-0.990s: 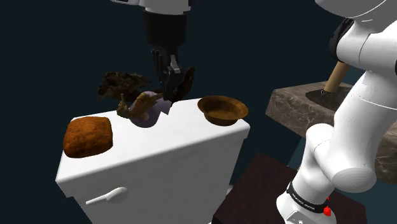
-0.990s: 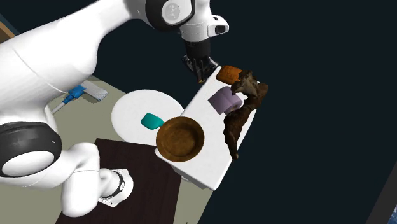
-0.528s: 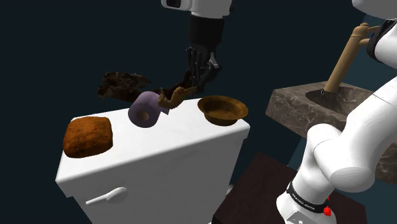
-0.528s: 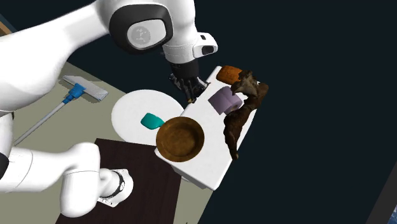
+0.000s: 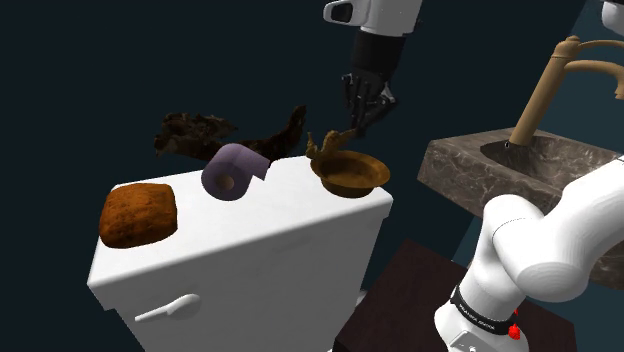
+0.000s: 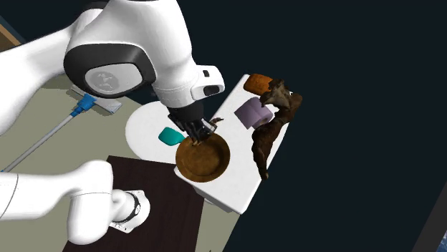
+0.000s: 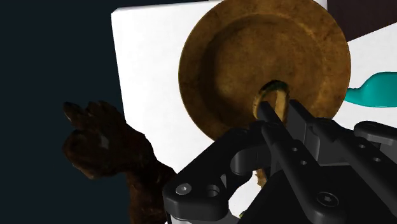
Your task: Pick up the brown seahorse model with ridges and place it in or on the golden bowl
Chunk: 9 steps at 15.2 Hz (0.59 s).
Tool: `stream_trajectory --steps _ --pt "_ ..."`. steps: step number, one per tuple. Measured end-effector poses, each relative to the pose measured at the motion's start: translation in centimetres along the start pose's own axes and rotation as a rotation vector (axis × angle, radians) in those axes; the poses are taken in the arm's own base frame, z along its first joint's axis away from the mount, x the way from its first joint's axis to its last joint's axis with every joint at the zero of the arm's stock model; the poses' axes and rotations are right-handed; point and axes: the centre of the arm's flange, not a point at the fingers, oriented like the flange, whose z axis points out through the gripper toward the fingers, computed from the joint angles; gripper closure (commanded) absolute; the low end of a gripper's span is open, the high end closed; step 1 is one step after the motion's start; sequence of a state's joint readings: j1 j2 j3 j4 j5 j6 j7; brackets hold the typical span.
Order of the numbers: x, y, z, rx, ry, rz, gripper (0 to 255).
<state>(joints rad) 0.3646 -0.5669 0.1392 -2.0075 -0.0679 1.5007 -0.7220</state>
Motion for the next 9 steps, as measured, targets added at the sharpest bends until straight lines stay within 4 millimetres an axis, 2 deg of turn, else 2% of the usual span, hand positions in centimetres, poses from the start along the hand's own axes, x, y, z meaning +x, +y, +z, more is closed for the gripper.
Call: stream_trajectory --steps 2,4,9 --pt "-2.6 0.1 0.0 0.0 0.001 0.0 255" --pt "-4.1 0.4 0.2 0.0 0.001 0.0 255" --pt "-4.6 0.0 2.9 0.001 0.0 -0.001 255"
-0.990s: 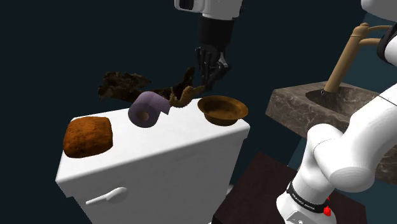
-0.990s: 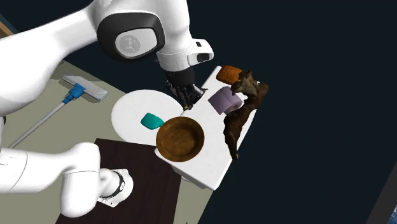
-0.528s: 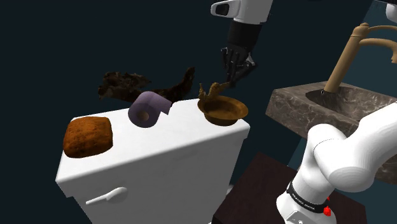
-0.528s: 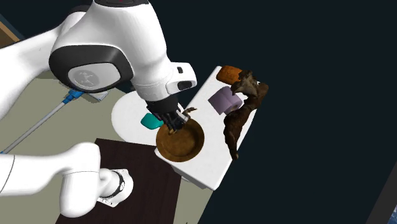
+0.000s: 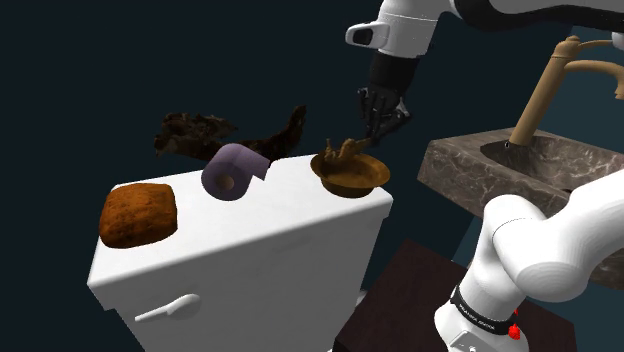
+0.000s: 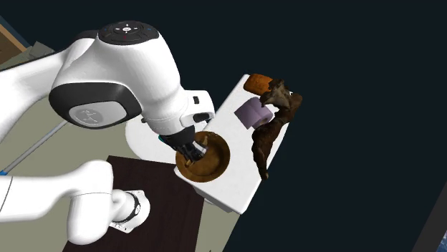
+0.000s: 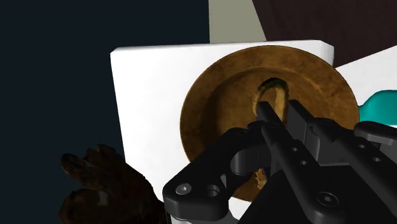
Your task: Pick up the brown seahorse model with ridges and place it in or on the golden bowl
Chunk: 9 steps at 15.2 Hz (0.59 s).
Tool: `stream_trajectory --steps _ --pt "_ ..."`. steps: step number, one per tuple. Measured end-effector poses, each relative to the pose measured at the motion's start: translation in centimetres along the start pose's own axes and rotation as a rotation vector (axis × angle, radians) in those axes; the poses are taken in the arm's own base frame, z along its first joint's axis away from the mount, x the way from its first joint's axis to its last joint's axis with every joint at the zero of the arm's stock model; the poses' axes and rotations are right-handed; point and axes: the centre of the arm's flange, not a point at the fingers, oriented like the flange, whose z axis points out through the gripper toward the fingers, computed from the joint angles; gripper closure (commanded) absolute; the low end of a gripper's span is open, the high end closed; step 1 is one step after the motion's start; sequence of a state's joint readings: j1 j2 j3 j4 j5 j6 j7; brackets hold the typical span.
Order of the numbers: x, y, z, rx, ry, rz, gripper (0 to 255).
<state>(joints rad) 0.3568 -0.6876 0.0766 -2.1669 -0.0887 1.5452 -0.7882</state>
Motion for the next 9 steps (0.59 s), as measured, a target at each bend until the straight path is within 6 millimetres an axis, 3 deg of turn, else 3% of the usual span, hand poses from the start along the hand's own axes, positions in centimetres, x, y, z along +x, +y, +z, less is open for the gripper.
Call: stream_trajectory --steps 9 --pt "0.1 -0.5 4.2 0.0 0.0 0.0 255"
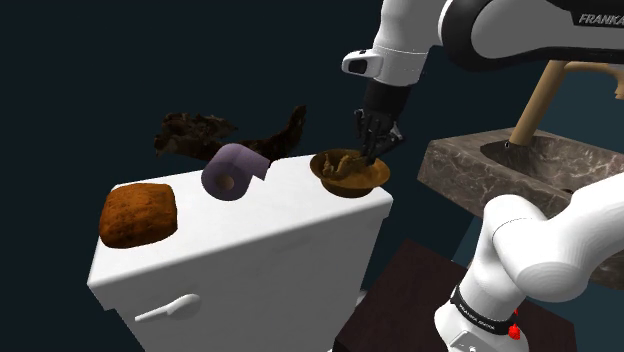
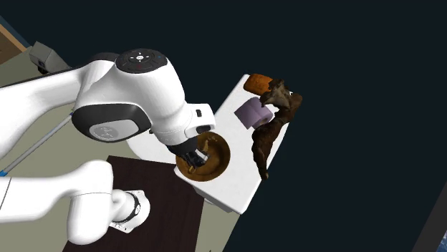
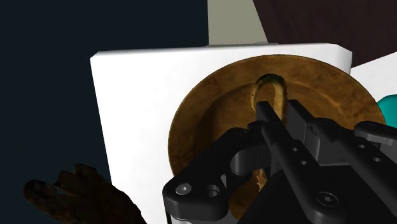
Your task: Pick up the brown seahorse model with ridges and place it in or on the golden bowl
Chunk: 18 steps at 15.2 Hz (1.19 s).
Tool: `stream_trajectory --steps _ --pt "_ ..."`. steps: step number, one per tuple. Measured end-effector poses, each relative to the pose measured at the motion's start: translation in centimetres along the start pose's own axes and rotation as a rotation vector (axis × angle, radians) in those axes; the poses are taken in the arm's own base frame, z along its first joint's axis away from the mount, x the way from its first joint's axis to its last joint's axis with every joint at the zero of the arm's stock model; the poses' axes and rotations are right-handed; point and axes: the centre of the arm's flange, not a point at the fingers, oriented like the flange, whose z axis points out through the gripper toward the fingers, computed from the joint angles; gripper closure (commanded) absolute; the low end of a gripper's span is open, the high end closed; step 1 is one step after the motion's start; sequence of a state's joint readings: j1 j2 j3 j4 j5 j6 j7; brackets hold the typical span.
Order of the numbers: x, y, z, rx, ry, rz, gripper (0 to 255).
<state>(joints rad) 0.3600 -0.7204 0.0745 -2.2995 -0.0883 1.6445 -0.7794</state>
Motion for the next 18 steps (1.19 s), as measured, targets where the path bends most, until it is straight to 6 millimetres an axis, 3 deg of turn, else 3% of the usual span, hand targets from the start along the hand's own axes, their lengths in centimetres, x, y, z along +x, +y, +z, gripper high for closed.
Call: stream_trajectory --steps 5,6,12,16,18 --pt "0.0 -0.1 0.2 0.0 0.0 0.0 255" --pt "0.0 -0.1 0.2 0.0 0.0 0.0 0" --pt "0.1 -0.1 0.2 0.0 0.0 0.0 0" --pt "0.0 0.1 -3.8 -0.001 0.001 0.0 0" --pt "0.1 -0.1 -4.5 -0.001 0.001 0.0 0"
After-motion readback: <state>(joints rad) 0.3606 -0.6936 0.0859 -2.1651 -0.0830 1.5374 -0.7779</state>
